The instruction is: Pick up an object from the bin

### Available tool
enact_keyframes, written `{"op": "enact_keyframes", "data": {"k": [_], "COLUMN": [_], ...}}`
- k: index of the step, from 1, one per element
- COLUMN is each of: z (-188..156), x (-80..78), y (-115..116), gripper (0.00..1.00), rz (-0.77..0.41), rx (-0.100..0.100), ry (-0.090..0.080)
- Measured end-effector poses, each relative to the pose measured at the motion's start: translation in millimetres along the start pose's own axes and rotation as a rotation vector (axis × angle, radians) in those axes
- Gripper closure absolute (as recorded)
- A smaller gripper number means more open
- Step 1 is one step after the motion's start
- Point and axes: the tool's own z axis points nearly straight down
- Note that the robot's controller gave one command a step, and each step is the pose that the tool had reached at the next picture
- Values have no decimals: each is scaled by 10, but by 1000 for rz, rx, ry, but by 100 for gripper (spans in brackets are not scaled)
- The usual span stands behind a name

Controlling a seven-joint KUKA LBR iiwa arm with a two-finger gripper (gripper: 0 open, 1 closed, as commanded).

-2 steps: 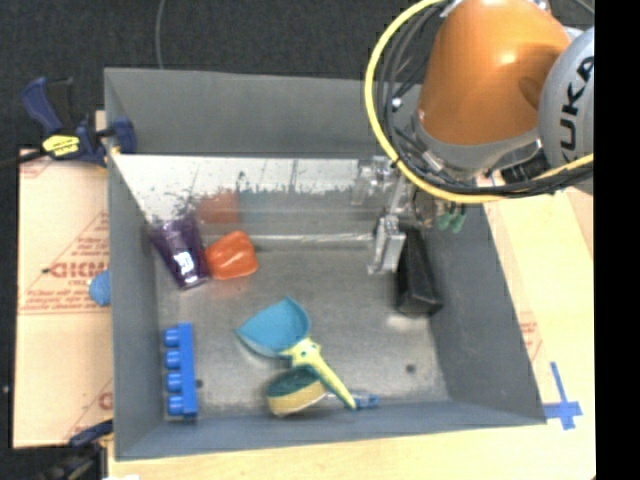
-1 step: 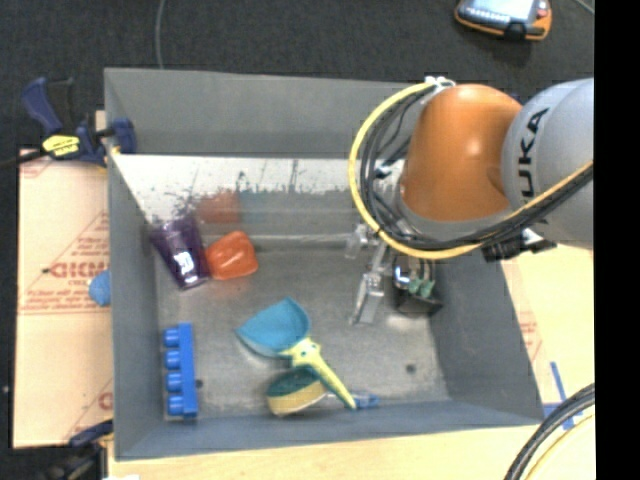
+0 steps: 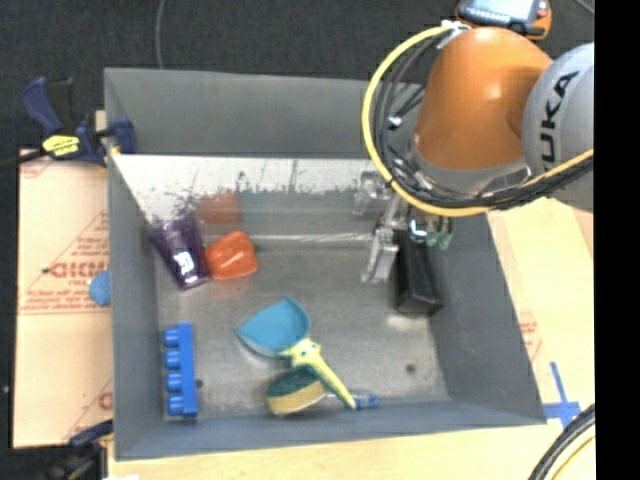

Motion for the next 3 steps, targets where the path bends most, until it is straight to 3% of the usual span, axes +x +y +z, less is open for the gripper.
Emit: {"op": "enact_keyframes", "data": {"k": [1, 2, 3], "z": [994, 603, 1453], "x": [15, 256, 648], "y": [508, 109, 779], "gripper": [0, 0, 0], "rz": [97, 218, 7], "rx": [4, 1, 3], "ry": [49, -3, 51]}}
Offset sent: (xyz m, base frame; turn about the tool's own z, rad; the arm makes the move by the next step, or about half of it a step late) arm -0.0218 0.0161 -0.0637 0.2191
